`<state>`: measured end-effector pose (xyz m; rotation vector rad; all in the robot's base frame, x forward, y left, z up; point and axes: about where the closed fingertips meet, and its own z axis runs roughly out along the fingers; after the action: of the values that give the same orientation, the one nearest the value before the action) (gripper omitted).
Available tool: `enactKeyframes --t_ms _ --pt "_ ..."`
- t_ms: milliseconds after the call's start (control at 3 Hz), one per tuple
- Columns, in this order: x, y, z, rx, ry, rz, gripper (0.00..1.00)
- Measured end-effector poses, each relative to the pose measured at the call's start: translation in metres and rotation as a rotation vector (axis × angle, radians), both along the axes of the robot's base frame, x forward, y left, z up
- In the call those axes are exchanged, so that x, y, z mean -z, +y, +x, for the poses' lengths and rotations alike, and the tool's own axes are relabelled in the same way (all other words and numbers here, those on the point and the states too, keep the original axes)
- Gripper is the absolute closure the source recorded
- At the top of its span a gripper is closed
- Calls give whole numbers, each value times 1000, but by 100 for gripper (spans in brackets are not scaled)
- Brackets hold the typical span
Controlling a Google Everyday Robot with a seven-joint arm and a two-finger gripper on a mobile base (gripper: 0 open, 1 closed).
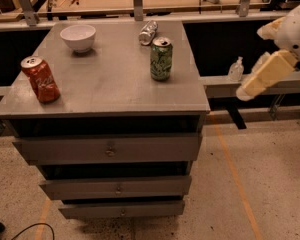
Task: Move green can near white bowl
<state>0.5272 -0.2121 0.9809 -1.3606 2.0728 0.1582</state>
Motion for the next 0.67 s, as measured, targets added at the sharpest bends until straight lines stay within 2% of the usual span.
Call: enactKeyframes --t_ms 333,667 --pt "-6 20 61 6 -79 252 0" --pt "4 62 118 -24 -110 433 0"
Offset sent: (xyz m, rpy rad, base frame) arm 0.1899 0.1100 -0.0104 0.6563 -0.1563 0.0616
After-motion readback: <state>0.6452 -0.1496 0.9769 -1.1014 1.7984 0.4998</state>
